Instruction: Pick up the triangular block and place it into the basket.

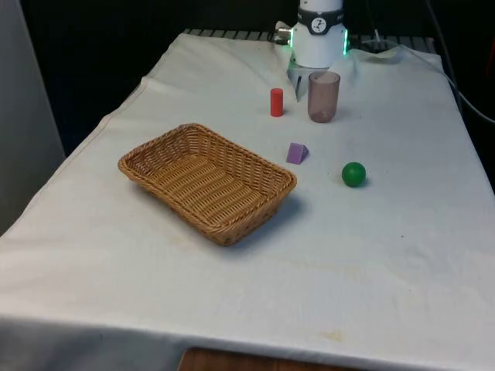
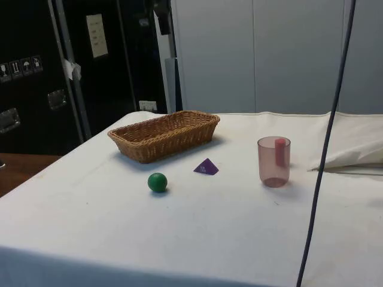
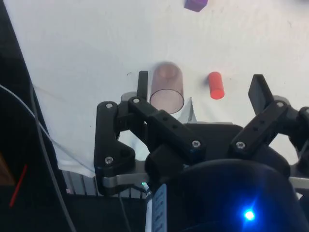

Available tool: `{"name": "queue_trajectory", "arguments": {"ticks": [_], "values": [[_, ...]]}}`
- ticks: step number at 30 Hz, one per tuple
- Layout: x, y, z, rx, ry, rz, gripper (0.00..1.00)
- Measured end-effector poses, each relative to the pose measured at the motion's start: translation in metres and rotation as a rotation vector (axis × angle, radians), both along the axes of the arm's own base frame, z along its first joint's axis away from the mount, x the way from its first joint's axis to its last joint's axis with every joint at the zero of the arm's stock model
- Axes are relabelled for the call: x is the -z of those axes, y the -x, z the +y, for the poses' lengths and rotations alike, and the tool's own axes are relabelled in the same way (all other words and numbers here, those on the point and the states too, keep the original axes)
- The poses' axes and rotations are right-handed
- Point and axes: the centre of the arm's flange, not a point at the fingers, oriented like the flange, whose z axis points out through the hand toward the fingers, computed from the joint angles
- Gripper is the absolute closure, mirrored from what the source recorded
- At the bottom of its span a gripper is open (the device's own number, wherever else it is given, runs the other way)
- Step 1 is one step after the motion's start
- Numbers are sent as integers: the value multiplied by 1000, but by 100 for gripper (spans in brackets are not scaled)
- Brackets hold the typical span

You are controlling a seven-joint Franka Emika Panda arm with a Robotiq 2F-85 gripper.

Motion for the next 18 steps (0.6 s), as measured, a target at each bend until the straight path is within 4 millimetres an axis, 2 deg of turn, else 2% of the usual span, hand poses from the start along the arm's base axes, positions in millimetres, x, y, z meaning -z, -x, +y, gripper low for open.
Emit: {"name": "queue_trajectory", "arguments": {"ticks": [8,18], "values": [[17,10,6,-8,-4,1,0],[43,39,14,-18,0,-35,0]]}}
